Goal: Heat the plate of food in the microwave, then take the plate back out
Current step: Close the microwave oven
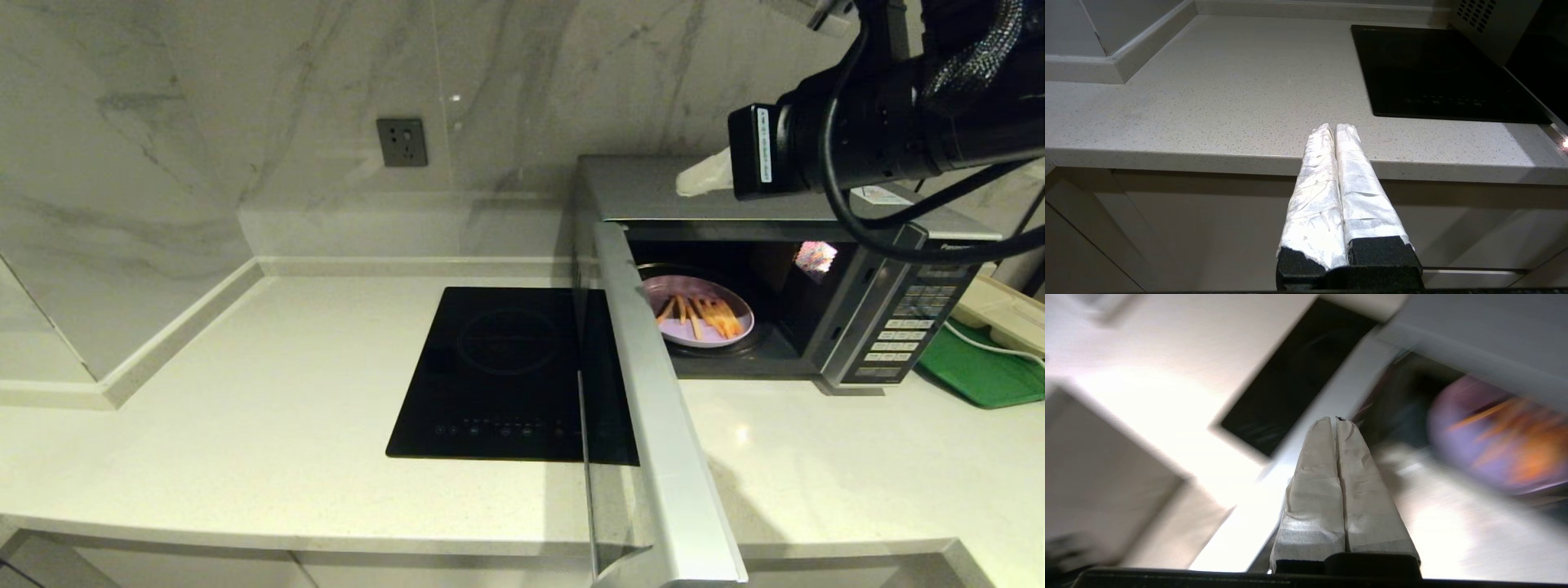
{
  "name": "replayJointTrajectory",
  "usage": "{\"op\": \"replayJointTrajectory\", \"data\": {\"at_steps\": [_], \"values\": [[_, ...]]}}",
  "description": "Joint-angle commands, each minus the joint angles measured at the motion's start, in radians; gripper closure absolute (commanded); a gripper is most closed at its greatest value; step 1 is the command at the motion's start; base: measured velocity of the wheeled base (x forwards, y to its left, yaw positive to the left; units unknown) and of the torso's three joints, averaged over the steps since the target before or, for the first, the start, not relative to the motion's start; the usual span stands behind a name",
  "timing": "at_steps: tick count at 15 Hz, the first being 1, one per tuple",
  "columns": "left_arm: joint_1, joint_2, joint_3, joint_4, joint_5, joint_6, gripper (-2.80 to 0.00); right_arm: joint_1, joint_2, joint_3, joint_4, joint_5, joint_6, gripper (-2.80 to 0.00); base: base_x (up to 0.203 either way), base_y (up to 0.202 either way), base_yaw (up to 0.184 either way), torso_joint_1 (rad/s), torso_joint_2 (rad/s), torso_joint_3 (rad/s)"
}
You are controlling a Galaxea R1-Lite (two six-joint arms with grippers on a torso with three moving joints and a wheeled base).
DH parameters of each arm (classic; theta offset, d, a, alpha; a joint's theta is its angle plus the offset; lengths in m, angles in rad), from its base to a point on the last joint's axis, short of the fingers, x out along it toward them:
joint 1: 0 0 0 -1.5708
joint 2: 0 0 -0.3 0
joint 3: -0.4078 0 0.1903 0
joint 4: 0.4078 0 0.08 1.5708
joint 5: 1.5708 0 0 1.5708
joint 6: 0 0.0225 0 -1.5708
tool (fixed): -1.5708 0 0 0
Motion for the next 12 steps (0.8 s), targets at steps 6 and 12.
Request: {"op": "replayJointTrajectory", "data": {"at_steps": [6, 12], "values": [[0.0, 0.0, 0.0, -0.001, 0.0, -0.001, 0.0, 0.121, 0.065, -0.001, 0.102, 0.123, 0.371, 0.0, 0.0, 0.0, 0.0, 0.0, 0.0, 0.0], [0.0, 0.0, 0.0, 0.0, 0.0, -0.001, 0.0, 0.198, 0.144, 0.002, 0.116, 0.063, 0.394, 0.0, 0.0, 0.0, 0.0, 0.0, 0.0, 0.0]]}}
